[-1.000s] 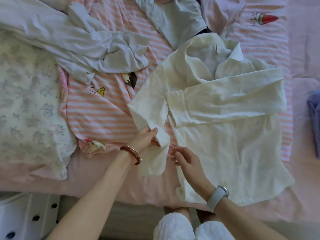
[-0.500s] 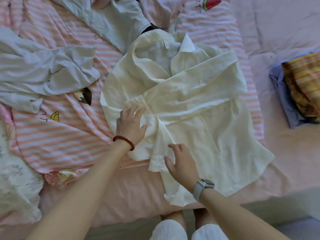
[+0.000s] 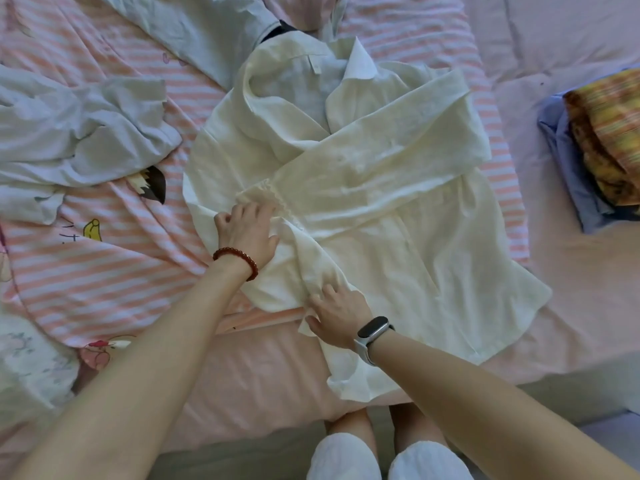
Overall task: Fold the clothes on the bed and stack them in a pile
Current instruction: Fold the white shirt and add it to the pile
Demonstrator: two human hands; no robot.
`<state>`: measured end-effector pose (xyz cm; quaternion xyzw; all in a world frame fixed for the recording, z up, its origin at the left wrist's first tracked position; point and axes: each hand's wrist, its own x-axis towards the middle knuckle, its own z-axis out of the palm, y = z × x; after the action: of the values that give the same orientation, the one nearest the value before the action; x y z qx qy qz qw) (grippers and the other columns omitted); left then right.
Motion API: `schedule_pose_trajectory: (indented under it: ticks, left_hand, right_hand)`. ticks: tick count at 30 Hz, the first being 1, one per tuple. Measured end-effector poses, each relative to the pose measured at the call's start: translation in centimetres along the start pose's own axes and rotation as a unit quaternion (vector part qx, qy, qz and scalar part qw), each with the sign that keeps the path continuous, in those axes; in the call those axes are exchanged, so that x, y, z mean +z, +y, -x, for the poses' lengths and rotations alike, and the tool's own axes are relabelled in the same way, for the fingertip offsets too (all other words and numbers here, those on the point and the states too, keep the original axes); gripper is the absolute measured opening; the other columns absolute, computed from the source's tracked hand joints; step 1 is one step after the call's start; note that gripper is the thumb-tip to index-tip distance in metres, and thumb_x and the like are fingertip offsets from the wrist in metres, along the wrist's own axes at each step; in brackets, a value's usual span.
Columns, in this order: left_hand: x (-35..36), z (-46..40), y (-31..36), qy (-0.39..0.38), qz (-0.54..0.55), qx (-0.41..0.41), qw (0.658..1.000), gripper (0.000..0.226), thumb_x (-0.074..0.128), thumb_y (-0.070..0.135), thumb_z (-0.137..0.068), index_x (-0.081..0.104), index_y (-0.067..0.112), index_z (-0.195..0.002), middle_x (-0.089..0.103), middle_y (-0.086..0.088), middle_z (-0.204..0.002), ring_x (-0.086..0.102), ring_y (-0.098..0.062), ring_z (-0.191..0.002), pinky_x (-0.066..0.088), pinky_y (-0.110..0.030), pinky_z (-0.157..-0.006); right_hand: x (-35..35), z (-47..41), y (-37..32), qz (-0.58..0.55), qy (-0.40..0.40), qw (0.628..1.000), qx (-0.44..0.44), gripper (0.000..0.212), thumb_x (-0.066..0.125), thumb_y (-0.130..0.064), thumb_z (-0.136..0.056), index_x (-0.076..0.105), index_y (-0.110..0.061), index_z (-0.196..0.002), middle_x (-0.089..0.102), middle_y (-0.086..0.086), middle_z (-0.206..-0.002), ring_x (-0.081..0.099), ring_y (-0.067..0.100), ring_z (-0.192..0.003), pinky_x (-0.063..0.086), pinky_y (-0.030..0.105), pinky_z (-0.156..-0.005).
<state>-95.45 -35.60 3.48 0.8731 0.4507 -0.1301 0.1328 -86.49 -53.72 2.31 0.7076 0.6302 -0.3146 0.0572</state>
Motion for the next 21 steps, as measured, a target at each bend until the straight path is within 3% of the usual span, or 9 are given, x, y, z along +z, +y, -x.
schedule_pose_trajectory:
  ticks: [3,6,8,11,16,18,21]
  left_hand:
    - [-0.7,-0.3,-0.8,-0.025,-0.022,-0.023,0.999,0.037,0.049,0.034,-0.089,0.049,0.024,-0.125,0.052,-0.003,-0.125,0.041,-0.023,-0.118,0.018,-0.04,-0.099]
    - [-1.6,-0.2,-1.1,-0.006,0.04,-0.024,0.999,0.023,0.048,0.033,-0.09,0.064,0.023,-0.104,0.056,0.0,-0.113,0.045,-0.02,-0.114,0.014,-0.039,-0.104]
    - [-2.7,0.2,-1.0,0.0,0.094,-0.016,0.995,0.019,0.052,0.032,-0.089,0.067,0.022,-0.094,0.058,0.003,-0.108,0.048,-0.017,-0.112,0.014,-0.036,-0.103]
    - [-4.7,0.9,-0.4,0.005,0.168,0.015,0.986,0.017,0.054,0.03,-0.088,0.066,0.018,-0.085,0.066,0.003,-0.091,0.057,-0.02,-0.101,0.022,-0.035,-0.101]
    - [-8.3,1.3,1.5,0.05,0.273,0.01,0.961,0.045,0.042,0.048,-0.07,0.067,0.012,-0.076,0.069,-0.004,-0.076,0.062,-0.027,-0.082,0.041,-0.039,-0.089]
    - [-9.1,0.7,2.3,0.062,0.327,-0.008,0.943,0.036,0.048,0.043,-0.071,0.066,0.012,-0.071,0.066,-0.004,-0.07,0.061,-0.027,-0.077,0.045,-0.037,-0.08]
    - [-9.3,-1.2,3.2,0.084,0.342,-0.054,0.934,0.021,0.06,0.032,-0.079,0.065,0.013,-0.072,0.061,0.0,-0.066,0.061,-0.028,-0.076,0.039,-0.029,-0.072]
  right_hand:
    - [-0.7,1.1,0.2,-0.084,0.058,0.994,0.038,0.042,0.04,-0.044,-0.093,0.045,-0.016,-0.123,0.058,0.005,-0.098,0.055,0.027,-0.092,0.035,0.032,-0.06]
    - [-2.4,2.8,1.6,-0.167,0.098,0.971,0.14,0.033,0.047,-0.049,-0.087,0.05,-0.017,-0.092,0.057,-0.001,-0.086,0.056,0.023,-0.08,0.035,0.031,-0.061]
    - [-3.9,4.0,3.2,-0.214,0.118,0.95,0.194,0.024,0.054,-0.041,-0.085,0.046,-0.018,-0.084,0.053,-0.005,-0.075,0.053,0.022,-0.073,0.031,0.03,-0.06]
    - [-7.0,4.9,6.3,-0.274,0.115,0.934,0.198,0.01,0.052,-0.014,-0.082,0.046,-0.017,-0.089,0.051,-0.005,-0.071,0.049,0.021,-0.068,0.032,0.03,-0.059]
    - [-14.2,4.6,12.1,-0.269,0.194,0.928,0.169,0.025,0.049,0.0,-0.081,0.052,-0.013,-0.103,0.057,0.0,-0.087,0.052,0.023,-0.074,0.041,0.036,-0.07]
    - [-16.9,3.6,14.3,-0.269,0.237,0.92,0.16,0.027,0.049,0.002,-0.082,0.054,-0.01,-0.106,0.057,0.001,-0.091,0.053,0.022,-0.077,0.039,0.03,-0.07]
    - [-20.4,1.0,17.5,-0.26,0.29,0.908,0.152,0.03,0.051,0.001,-0.085,0.055,-0.007,-0.114,0.059,0.002,-0.092,0.052,0.016,-0.081,0.032,0.015,-0.067]
